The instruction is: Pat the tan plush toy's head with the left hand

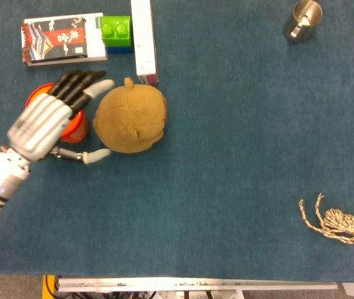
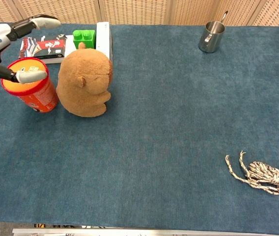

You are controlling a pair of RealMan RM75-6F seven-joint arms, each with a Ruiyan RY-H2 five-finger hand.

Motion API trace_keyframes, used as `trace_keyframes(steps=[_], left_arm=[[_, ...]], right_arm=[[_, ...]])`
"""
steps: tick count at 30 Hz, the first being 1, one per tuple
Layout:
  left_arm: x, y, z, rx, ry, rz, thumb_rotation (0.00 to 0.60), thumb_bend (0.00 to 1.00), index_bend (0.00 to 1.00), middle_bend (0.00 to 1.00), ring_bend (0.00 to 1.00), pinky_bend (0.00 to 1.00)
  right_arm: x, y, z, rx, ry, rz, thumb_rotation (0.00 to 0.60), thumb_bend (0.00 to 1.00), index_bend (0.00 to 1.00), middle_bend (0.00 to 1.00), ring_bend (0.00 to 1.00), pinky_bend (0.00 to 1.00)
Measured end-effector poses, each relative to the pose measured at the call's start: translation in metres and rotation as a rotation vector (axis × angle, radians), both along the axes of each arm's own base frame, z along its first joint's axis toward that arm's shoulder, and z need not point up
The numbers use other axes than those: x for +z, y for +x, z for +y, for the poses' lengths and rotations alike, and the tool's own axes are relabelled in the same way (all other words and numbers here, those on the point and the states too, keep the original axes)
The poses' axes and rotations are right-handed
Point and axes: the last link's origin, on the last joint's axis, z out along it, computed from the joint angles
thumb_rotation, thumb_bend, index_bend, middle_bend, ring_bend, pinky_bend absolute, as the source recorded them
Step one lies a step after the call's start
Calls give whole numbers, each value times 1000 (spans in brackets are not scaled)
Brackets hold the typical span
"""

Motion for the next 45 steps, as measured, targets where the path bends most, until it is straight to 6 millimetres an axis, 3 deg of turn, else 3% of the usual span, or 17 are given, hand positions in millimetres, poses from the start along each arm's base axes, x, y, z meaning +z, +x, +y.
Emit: trace_keyframes(steps=[23,39,45], left_arm=[[-53,54,34,-159,-112,12,290,139,74,52,32,0],[-82,45,44,-136,-92,179,221,138,74,51,30,0],[-84,37,45,-93,-93,193,126,118,74,48,27,0]], right_arm=[[5,22,-16,22,22,-1,600,141,363,439,288,256],[2,16,-14,-5,30,-8,600,141,363,441,290,256],[3,14,-13,-11,29,-9,600,142,363,442,293,256]])
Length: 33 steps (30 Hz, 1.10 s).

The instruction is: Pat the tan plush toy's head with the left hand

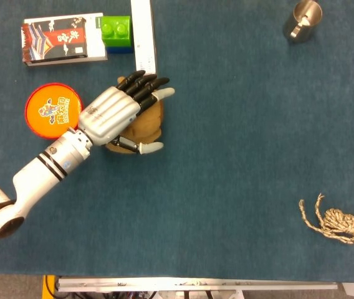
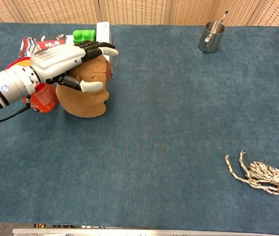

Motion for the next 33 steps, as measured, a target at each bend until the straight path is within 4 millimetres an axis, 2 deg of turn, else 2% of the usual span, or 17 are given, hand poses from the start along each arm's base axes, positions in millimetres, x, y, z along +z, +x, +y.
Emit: trace_keyframes(steps=[4,20,27,33], left_arm=[[1,-6,-1,23,3,5,85,110,74,47,27,0],[25,-33,3,98,97,25,84,109,74,47,26,0],[30,-24,2,97,95,-26,84,109,74,47,26,0],[23,-6,4,66,75,-54,84,109,74,47,26,0]], right_arm=[[-1,0,0,1,4,-1,600,141,363,442,294,256],[-2,0,3,6,5,-8,600,141,363,443,297,256],[-1,-2,4,4,2,-12,600,142,363,443,297,256],[0,-4,6,-3,1,-12,600,142,363,443,297,256]])
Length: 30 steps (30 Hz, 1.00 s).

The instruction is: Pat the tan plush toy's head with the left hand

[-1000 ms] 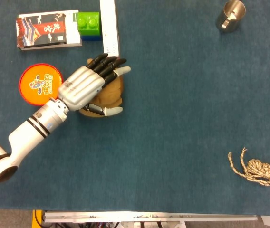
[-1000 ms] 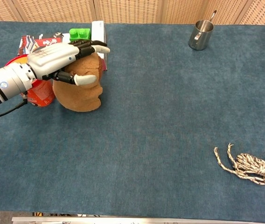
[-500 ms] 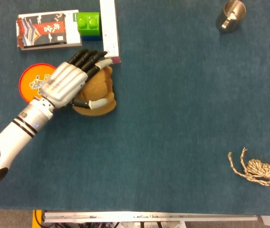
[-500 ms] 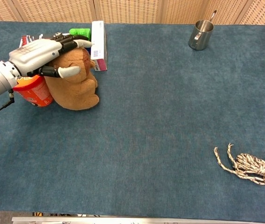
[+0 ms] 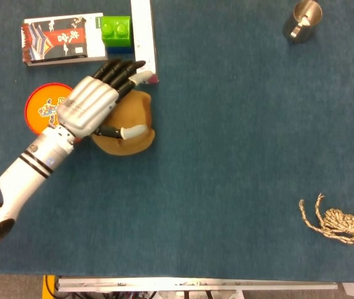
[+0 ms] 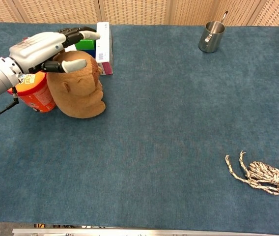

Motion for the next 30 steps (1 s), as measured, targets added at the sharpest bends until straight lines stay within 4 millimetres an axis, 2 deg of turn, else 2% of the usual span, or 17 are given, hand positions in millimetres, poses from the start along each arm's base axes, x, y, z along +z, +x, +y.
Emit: trace_keyframes(steps=[6,14,22,30], left_arm=[[-9,17,0,-26,-17,-31,83,109,74,47,26,0],[-17,26,-9,-63,-26,-15,83,109,74,47,26,0],[-25,20,-10,-89,11,65,85,109,74,47,25,0],[-31,6,-11,-63,25,120,85,109,74,47,25,0]], right_arm=[[2,-2,2,-7,-7,1,600,141,363,443,297,256],[3,-5,3,-13,-6,-3,600,141,363,443,299,257],[3,-6,4,-14,-6,-4,600,141,363,443,299,257],[1,-5,4,-13,-2,-6,600,142,363,443,299,256]])
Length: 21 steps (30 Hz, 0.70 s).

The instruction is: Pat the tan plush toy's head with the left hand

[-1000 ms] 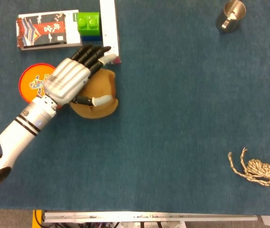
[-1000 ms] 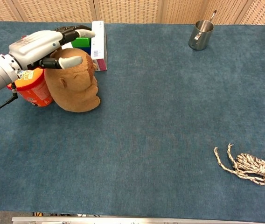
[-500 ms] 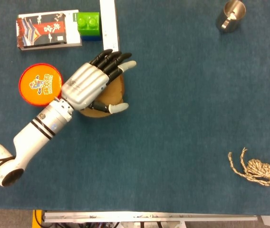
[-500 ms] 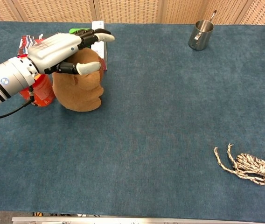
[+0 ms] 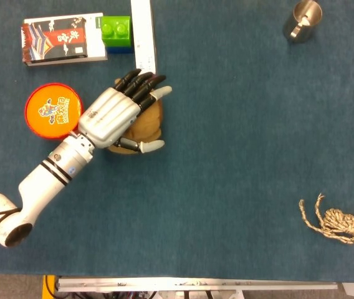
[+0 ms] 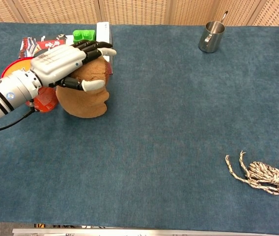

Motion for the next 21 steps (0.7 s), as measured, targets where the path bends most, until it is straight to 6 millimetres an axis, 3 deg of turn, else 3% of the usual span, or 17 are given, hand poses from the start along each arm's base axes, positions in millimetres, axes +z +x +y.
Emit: trace_keyframes(steps=[12,21], left_arm=[[14,-20,3,66,41,3,83,109,74,47,25,0],[23,-18,1,60,55,-20,85,109,74,47,25,0]], right_arm=[[-1,1,0,3,1,0,600,142,363,443,302,257],[1,2,1,6,-7,-2,600,141,363,443,302,257]])
